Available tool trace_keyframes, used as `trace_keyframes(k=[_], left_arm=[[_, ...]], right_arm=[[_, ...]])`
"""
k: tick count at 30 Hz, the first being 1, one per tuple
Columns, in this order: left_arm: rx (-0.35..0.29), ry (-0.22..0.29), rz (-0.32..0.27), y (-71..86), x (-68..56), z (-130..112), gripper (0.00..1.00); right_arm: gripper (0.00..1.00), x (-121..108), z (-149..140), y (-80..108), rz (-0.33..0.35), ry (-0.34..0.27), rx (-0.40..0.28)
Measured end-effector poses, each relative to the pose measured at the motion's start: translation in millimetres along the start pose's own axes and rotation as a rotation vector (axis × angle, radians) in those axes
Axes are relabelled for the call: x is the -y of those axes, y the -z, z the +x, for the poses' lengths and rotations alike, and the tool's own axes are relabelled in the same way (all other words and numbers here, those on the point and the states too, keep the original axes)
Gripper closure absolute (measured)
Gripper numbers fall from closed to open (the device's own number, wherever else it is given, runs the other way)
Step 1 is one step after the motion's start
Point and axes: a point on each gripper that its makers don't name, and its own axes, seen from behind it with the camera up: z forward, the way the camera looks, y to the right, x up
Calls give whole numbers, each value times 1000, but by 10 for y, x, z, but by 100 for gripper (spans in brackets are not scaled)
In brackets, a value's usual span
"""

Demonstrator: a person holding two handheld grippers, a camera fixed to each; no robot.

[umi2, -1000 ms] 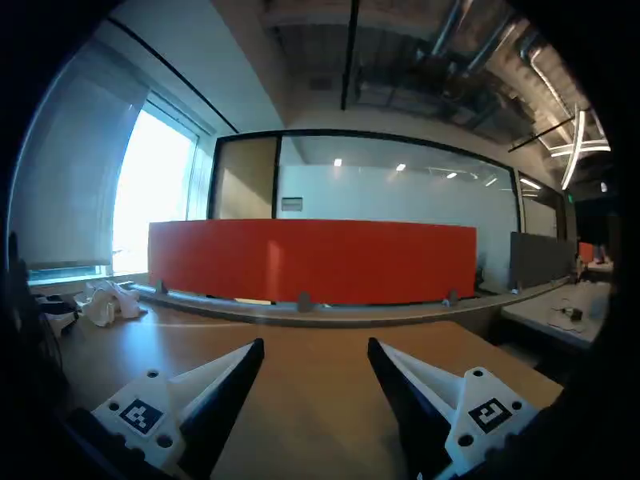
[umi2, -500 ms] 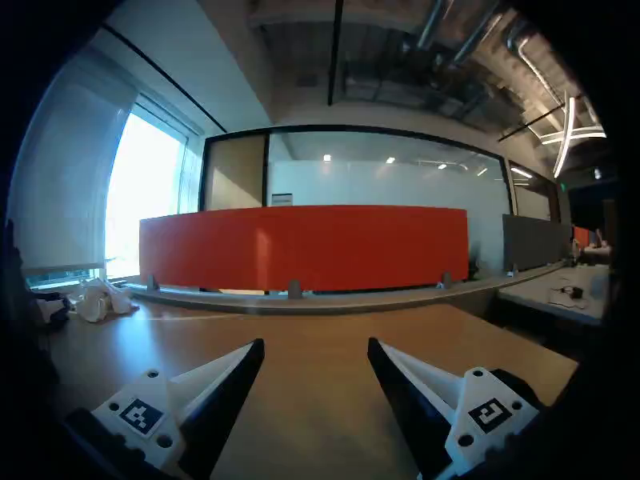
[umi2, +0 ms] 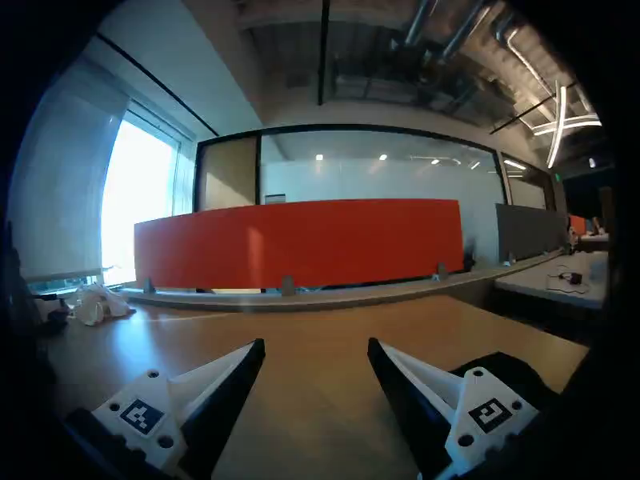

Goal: Fold towel

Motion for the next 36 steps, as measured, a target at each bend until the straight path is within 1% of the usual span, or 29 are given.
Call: trace_keyframes(k=[12,18,24,36], left_arm=[[0,0,0,1,4,5,8],[0,0,0,5,1,7,8],[0,0,0,4,3,6,8],[0,-1,0,1,2,-4,8]], right_arm=[[0,37,-53,-36,16,28,15],[0,31,-66,-38,8,35,16],[0,45,-71,-43,5,56,16],[0,50,-91,-54,3,56,17]])
